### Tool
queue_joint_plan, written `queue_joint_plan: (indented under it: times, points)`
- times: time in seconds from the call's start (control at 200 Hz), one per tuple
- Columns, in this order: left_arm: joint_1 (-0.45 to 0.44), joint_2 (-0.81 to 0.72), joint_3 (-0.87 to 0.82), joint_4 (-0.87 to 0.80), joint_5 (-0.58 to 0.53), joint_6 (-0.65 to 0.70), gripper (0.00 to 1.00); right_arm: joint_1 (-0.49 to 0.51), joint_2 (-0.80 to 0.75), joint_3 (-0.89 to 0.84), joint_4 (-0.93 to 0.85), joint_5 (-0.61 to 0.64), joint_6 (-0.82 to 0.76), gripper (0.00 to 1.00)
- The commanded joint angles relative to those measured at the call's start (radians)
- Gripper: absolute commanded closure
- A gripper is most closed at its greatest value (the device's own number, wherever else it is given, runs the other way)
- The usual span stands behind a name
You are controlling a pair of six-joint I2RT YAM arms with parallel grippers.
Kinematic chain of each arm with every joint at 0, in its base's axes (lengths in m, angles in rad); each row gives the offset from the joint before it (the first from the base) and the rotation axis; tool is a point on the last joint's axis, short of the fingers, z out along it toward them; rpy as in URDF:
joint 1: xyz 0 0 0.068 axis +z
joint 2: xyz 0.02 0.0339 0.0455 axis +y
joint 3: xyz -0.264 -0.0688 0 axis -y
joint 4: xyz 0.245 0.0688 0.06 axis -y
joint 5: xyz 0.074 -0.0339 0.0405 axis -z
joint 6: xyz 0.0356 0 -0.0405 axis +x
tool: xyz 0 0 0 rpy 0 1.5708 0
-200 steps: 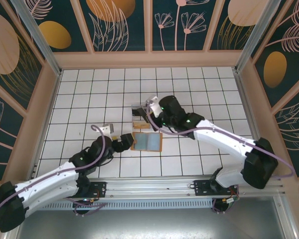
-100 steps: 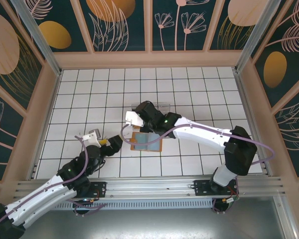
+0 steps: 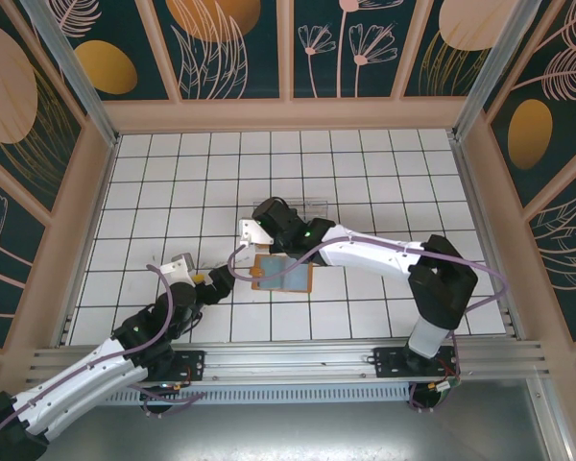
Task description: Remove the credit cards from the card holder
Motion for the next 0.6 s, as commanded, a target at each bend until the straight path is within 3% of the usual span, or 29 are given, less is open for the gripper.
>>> queue_joint_plan:
  times: [0.0, 0.596]
  points:
    - [0.001, -0.006, -0.003, -0.013, -0.016, -0.009, 0.01, -0.004, 0.035, 0.041, 0.023, 0.021, -0.016, 1.0]
    - [0.001, -0.033, -0.011, -0.042, -0.015, -0.015, 0.01, -0.05, 0.084, 0.055, 0.045, 0.0, 0.005, 1.0]
